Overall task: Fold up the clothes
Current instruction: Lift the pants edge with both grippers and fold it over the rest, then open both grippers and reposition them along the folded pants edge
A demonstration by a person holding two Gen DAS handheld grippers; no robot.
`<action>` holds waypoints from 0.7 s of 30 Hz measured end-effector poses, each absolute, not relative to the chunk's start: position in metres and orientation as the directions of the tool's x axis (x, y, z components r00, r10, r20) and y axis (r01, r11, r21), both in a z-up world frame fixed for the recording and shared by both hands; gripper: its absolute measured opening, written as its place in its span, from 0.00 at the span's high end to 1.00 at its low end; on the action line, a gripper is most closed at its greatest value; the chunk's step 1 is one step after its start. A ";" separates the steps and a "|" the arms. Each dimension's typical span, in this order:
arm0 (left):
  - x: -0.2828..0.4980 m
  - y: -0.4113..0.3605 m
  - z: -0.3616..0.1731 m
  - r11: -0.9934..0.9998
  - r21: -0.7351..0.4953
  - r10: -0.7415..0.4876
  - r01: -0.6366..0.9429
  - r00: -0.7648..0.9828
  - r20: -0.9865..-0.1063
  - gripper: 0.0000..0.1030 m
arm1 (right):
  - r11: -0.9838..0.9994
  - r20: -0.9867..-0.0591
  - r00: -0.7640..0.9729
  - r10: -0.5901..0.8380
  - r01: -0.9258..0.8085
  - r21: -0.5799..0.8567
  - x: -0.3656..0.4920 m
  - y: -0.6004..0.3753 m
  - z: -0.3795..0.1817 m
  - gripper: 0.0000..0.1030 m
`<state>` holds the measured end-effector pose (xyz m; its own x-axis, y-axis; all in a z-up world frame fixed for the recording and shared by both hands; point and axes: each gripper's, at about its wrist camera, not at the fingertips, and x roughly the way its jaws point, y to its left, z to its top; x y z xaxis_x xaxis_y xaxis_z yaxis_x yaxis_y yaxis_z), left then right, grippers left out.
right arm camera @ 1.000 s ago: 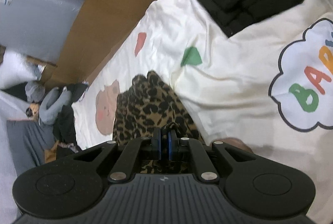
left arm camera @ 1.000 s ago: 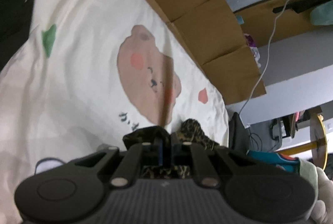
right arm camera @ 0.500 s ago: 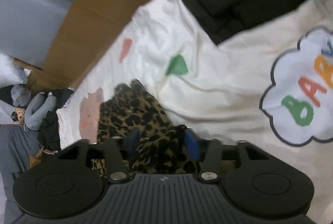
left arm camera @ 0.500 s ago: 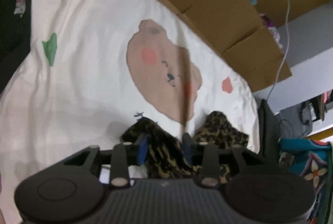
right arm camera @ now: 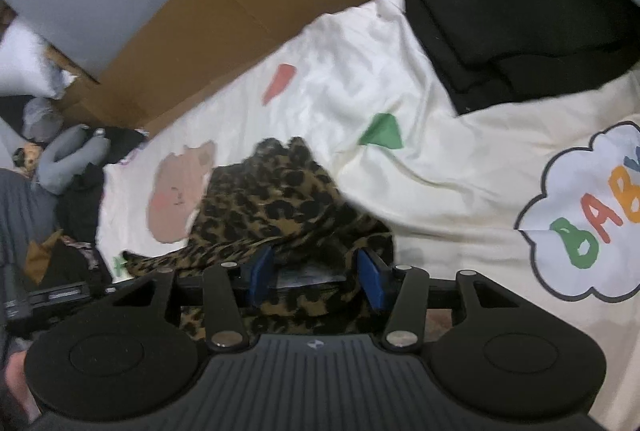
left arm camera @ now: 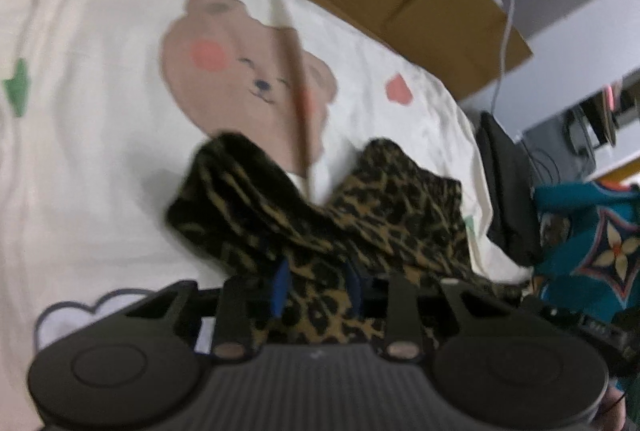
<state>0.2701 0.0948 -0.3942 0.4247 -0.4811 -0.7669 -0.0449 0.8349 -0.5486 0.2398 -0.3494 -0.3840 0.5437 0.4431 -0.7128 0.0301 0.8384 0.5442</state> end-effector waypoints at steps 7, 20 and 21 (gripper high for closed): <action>0.277 0.066 -0.409 0.865 -0.500 -0.483 0.048 0.349 -0.803 0.69 | 0.795 -0.676 0.490 0.550 -0.061 0.603 0.230 -0.332 -0.379 0.51; 0.307 0.058 -0.418 0.906 -0.417 -0.412 0.074 0.385 -0.826 0.69 | 0.902 -0.776 0.499 0.386 -0.026 0.431 0.275 -0.315 -0.412 0.51; 0.314 0.057 -0.419 0.907 -0.414 -0.408 0.072 0.390 -0.826 0.69 | 0.908 -0.778 0.510 0.366 -0.012 0.419 0.281 -0.319 -0.414 0.51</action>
